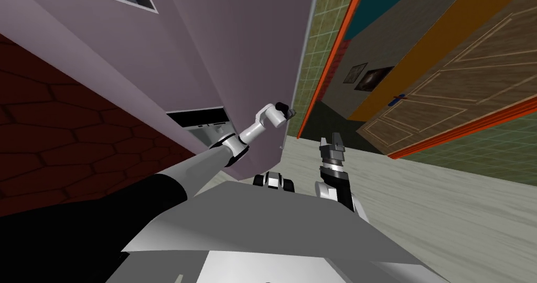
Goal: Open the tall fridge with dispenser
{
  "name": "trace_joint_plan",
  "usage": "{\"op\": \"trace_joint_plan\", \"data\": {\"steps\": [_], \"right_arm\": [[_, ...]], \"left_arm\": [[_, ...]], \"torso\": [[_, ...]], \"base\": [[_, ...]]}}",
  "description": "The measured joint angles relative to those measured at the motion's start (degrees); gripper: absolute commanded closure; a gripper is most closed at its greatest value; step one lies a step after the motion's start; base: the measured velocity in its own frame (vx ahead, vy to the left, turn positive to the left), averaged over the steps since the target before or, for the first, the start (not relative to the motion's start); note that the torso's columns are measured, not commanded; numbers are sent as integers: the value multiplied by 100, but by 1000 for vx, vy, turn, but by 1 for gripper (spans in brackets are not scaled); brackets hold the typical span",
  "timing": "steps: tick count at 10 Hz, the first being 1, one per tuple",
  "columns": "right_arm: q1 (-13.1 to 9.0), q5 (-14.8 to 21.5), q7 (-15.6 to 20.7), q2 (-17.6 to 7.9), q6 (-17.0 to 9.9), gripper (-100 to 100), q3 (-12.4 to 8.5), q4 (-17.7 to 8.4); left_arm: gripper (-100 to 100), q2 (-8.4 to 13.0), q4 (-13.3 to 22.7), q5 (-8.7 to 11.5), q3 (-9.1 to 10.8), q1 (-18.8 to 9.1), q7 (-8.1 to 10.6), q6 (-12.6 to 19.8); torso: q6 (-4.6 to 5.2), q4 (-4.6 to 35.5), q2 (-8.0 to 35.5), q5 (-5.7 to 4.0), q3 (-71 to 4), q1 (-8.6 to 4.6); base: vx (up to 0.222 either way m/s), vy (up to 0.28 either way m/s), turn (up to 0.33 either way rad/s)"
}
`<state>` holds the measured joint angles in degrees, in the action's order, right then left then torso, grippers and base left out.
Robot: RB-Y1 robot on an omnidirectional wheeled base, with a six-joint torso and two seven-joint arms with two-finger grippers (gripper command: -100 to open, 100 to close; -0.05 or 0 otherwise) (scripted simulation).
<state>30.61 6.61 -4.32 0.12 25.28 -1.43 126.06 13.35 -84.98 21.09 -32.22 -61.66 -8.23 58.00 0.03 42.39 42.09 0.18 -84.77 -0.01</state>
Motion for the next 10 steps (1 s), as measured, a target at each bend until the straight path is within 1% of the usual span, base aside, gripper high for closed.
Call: {"op": "trace_joint_plan", "data": {"steps": [1, 2, 3, 5, 6, 7, 8, 9, 10], "right_arm": [[1, 0, 0, 0, 0, 0, 0, 0], [0, 0, 0, -1, 0, 0, -1, 0], [-1, 0, 0, -1, 0, 0, 0, 0], [-2, 0, 0, -1, 0, 0, 0, 0], [-1, 0, 0, -1, 0, 0, -1, 0], [-1, 0, 0, -1, 0, 0, -1, 0], [-1, 0, 0, 0, 0, 0, 1, 0], [1, 0, 0, 0, 0, 0, 0, 0], [1, 0, 0, 1, 0, 0, 1, 0]], "left_arm": [[100, -7, -7, 3, -22, 11, -11, 9], [100, -70, -58, 20, -90, -16, -21, -24], [100, -101, -187, 63, -147, -5, -19, 8], [100, -172, -573, 201, -328, 51, -23, 103], [100, -230, -620, 298, -403, 43, -51, 68], [-100, -315, -707, 331, -490, 31, -41, 84], [-100, -216, -733, 400, -453, 55, -78, 97], [-100, -170, -624, 437, -400, 28, -118, 82], [-100, -9, -512, 588, -276, -17, -213, 67]], "torso": [[-8, -4, -13, -5, -8, 3], [15, -26, 19, -11, 15, 13], [1, -22, 20, -8, 20, 14], [6, -25, 22, -7, 20, 5], [1, -22, 6, -4, 8, 18], [-1, -17, 1, -2, 3, 14], [-21, -21, -17, -8, -8, 1], [-19, -21, -32, -16, -15, -5], [-13, -16, -16, -16, -6, -3]], "base": [[-137, 80, -21], [-142, 103, -91], [-163, 79, -68], [-180, 114, -69], [-164, 122, -56], [-122, 30, -267], [-61, -23, -121], [-63, -46, -216], [-87, -50, -356]]}}
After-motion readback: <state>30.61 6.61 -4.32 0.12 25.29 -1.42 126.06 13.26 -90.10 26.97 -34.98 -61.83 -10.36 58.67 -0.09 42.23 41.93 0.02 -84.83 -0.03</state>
